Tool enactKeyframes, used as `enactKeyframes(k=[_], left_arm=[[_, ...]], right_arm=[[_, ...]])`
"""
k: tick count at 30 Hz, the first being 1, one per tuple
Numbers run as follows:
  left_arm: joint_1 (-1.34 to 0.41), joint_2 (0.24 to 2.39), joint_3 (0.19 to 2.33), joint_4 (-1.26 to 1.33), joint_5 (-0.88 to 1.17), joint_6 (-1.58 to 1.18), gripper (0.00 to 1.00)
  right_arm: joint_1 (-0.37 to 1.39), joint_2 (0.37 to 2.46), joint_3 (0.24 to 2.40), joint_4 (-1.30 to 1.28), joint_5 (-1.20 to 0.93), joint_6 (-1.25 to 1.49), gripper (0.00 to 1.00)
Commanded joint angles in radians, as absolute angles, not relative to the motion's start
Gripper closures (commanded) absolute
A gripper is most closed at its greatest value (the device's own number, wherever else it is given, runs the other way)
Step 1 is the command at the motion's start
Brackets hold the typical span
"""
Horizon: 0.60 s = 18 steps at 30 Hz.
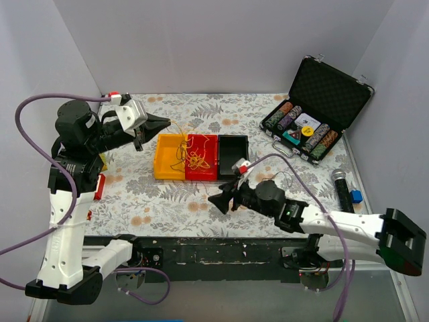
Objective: Untangle the cables
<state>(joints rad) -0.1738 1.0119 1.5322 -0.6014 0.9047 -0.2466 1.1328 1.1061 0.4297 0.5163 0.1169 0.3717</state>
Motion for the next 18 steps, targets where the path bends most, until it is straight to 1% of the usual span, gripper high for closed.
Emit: enactKeyframes(k=[1,4,8,18], left_arm=[[-0.17,0.989,1.503,-0.724,0.985,-0.151,1.0],[-0.17,0.982,1.494,-0.762,1.011,-0.12,1.0],[-0.17,0.962,1.468,-0.775,1.037,-0.1,1.0],[-0.17,0.931,1.413,-0.772,1.043,-0.074,1.0]], right_arm=[[1.134,0.982,0.599,0.376,0.208,0.252,0.29],[1.134,0.951,0.664,0.338,0.225,0.222,0.28],[1.134,0.95,0.716,0.371,0.195,0.218,0.27],[1.176,1.098,0.818,0.503,0.066,0.305,0.27]])
